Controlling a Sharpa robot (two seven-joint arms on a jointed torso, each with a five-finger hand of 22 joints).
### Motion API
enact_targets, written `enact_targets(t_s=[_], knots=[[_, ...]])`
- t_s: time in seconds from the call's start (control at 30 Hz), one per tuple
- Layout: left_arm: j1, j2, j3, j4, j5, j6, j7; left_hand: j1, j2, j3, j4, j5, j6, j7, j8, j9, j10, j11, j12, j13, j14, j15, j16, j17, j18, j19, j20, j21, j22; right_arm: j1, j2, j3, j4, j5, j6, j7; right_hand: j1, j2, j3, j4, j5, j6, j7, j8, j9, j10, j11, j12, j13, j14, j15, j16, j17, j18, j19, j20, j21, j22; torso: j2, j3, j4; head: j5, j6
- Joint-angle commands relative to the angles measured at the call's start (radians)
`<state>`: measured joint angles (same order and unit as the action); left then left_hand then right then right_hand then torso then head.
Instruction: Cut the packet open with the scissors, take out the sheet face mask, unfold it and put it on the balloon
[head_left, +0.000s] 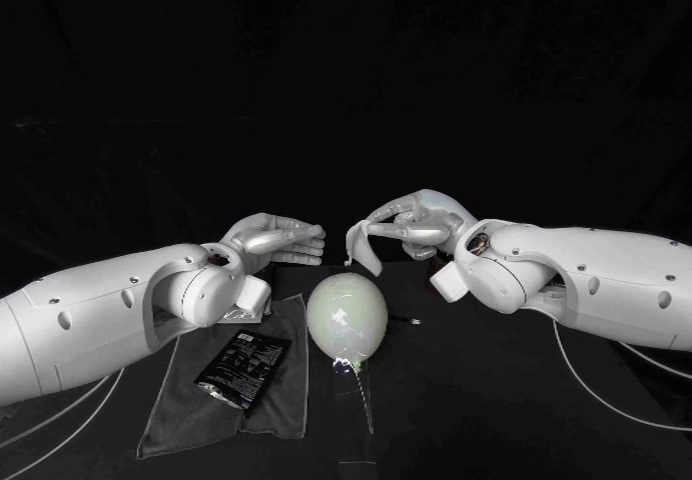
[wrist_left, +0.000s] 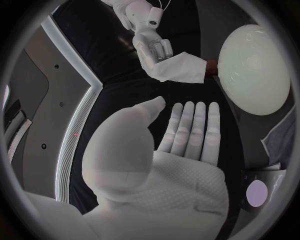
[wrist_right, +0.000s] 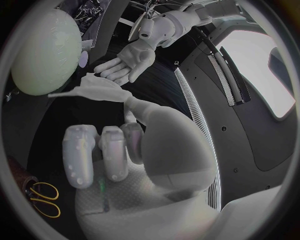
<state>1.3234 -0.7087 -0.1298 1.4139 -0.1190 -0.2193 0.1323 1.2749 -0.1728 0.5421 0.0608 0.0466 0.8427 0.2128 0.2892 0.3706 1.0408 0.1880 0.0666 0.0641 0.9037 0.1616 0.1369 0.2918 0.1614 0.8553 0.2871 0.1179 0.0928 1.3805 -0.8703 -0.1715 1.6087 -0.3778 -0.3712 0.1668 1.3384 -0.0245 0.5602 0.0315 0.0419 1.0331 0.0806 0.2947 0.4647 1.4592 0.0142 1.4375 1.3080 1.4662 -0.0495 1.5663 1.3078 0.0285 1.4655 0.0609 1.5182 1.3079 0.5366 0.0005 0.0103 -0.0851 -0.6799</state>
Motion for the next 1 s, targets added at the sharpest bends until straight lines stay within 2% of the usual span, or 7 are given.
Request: enact_targets(t_s=[0.03, 0.5, 0.7, 0.8, 0.87, 1.0], knots=[[0.001, 0.001, 0.001, -0.005, 0.005, 0.002, 0.002, 0.008, -0.008, -0.011, -0.001, 0.002, -0.011, 0.024, -0.009, -0.005, -0.017, 0.003, -0.001, 0.0, -0.01, 0.003, -0.005, -0.003, 0.008, -0.01, 0.002, -0.007, -0.004, 0.001, -0.001, 0.001, 0.001, -0.017, 0.019, 0.001, 0.0, 0.007, 0.006, 0.001, 0.007, 0.01, 0.0, 0.041, 0.059, 0.052, -0.011, 0.002, 0.174, 0.105, -0.008, 0.004, 0.263, -0.017, 0.081, -0.008, 0.006, 0.248, 0.0, 0.0, 0.0004, 0.0, 0.0], [0.001, -0.007, 0.001, -0.017, 0.004, -0.014, 0.027, 0.015, -0.006, -0.02, 0.001, 0.002, -0.014, 0.024, -0.012, -0.009, -0.026, 0.004, 0.003, 0.001, -0.013, 0.004, -0.005, -0.004, 0.007, -0.012, 0.002, -0.01, -0.007, 0.006, -0.001, 0.001, -0.007, -0.005, 0.006, -0.021, -0.002, 0.006, 0.01, -0.002, 0.007, 0.009, 0.0, 0.042, 0.062, 0.052, -0.011, 0.001, 0.173, 0.105, -0.008, 0.004, 0.263, -0.017, 0.081, -0.008, 0.006, 0.248, 0.0, -0.0001, 0.0, -0.002, 0.0], [0.001, -0.02, 0.001, 0.0, -0.012, -0.014, 0.09, 0.034, 0.0, -0.031, 0.005, 0.002, 0.013, 0.001, -0.005, -0.013, 0.016, -0.019, 0.035, 0.006, 0.039, -0.018, 0.034, 0.01, 0.023, 0.046, -0.006, 0.019, 0.003, 0.012, 0.0, 0.001, -0.012, -0.015, -0.028, -0.051, -0.002, 0.006, 0.012, -0.004, 0.007, 0.007, 0.0, 0.043, 0.063, 0.051, -0.011, -0.001, 0.172, 0.105, -0.008, 0.004, 0.263, -0.016, 0.079, -0.008, 0.002, 0.247, 0.0, -0.0003, 0.0008, -0.006, 0.0], [0.0, -0.028, 0.001, 0.017, -0.03, 0.006, 0.119, 0.054, 0.008, -0.026, 0.001, 0.002, 0.035, -0.013, 0.002, -0.015, 0.032, -0.031, 0.041, 0.004, 0.099, -0.037, 0.069, 0.026, 0.025, 0.1, -0.024, 0.048, 0.015, 0.015, 0.001, 0.001, -0.017, -0.018, -0.05, -0.063, -0.002, 0.006, 0.013, -0.004, 0.007, 0.007, 0.0, 0.043, 0.063, 0.051, -0.011, -0.001, 0.172, 0.105, -0.008, 0.004, 0.263, -0.016, 0.079, -0.008, 0.002, 0.247, 0.0, -0.0003, 0.0, -0.005, 0.001], [-0.005, -0.034, 0.001, 0.032, -0.054, 0.022, 0.139, 0.068, 0.014, -0.019, -0.004, 0.002, 0.051, -0.021, 0.006, -0.015, 0.046, -0.039, 0.044, 0.003, 0.129, -0.047, 0.083, 0.035, 0.025, 0.128, -0.038, 0.064, 0.021, 0.016, 0.002, 0.001, -0.021, -0.019, -0.061, -0.068, -0.002, 0.006, 0.013, -0.004, 0.007, 0.007, 0.0, 0.043, 0.063, 0.051, -0.011, -0.001, 0.172, 0.105, -0.008, 0.004, 0.263, -0.016, 0.079, -0.008, 0.002, 0.247, 0.0, -0.0004, 0.0001, -0.007, 0.001], [-0.019, -0.042, 0.001, 0.057, -0.101, 0.042, 0.181, 0.088, 0.018, -0.008, -0.013, 0.002, 0.071, -0.025, 0.013, -0.015, 0.066, -0.044, 0.046, 0.003, 0.127, -0.05, 0.079, 0.036, 0.021, 0.126, -0.042, 0.064, 0.02, 0.017, 0.007, 0.001, -0.025, -0.02, -0.081, -0.077, -0.003, 0.006, 0.014, -0.005, 0.007, 0.007, 0.0, 0.043, 0.063, 0.051, -0.011, -0.002, 0.172, 0.105, -0.008, 0.004, 0.263, -0.016, 0.078, -0.008, 0.0, 0.246, 0.0, 0.0004, 0.0004, -0.008, 0.001]])
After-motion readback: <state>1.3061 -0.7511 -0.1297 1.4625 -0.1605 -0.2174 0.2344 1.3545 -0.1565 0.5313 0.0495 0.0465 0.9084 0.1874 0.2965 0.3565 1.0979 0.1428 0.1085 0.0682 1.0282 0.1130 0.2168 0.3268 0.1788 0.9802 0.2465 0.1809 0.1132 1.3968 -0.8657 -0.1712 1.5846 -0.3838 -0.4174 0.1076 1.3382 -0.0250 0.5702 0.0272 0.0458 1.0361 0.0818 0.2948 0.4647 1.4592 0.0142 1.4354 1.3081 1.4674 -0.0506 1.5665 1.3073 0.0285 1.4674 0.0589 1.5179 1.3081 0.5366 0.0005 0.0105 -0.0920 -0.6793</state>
